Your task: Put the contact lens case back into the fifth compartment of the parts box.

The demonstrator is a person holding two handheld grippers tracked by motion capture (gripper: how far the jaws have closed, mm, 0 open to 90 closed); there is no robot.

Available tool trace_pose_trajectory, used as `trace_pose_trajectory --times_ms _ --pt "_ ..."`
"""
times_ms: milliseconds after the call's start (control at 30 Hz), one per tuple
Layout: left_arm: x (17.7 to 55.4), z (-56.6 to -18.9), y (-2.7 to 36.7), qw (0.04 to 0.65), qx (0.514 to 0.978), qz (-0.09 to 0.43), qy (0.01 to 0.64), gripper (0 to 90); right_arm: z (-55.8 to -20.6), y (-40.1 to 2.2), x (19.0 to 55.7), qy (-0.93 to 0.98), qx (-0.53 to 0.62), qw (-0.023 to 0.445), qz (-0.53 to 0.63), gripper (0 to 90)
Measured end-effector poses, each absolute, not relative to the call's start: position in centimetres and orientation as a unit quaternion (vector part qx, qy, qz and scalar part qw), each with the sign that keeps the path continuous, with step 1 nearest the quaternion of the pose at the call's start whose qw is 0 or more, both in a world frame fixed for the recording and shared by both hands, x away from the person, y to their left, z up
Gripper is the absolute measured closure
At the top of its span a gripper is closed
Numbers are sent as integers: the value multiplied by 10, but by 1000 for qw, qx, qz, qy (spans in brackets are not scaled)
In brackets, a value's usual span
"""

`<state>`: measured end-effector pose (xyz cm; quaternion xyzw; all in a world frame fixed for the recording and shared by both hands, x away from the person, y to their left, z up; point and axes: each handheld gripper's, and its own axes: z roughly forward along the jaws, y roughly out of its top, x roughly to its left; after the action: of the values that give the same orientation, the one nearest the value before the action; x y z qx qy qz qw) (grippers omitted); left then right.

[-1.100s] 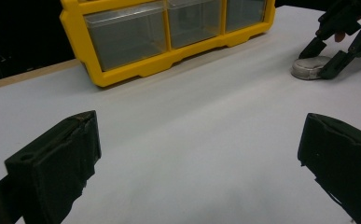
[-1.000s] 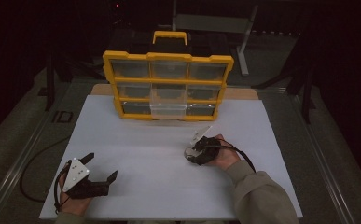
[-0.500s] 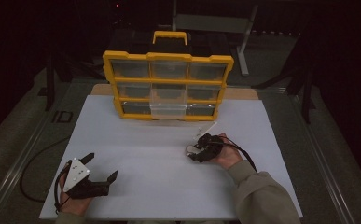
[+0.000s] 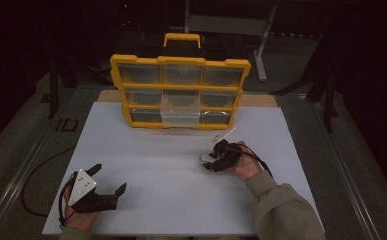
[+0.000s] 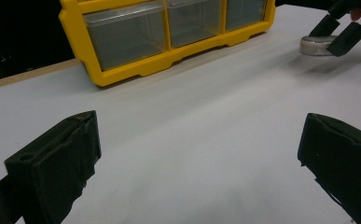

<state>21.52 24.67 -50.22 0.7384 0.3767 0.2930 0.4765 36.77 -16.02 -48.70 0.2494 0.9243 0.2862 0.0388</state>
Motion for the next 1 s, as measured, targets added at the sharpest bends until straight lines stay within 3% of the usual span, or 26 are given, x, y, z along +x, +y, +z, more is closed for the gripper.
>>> trace_pose_trajectory --times_ms 500,1000 --pt "215 -502 247 476 738 294 376 1 -464 -161 362 916 269 25 297 491" --pt "215 -502 247 477 738 295 376 1 -437 -165 363 913 271 44 301 491"
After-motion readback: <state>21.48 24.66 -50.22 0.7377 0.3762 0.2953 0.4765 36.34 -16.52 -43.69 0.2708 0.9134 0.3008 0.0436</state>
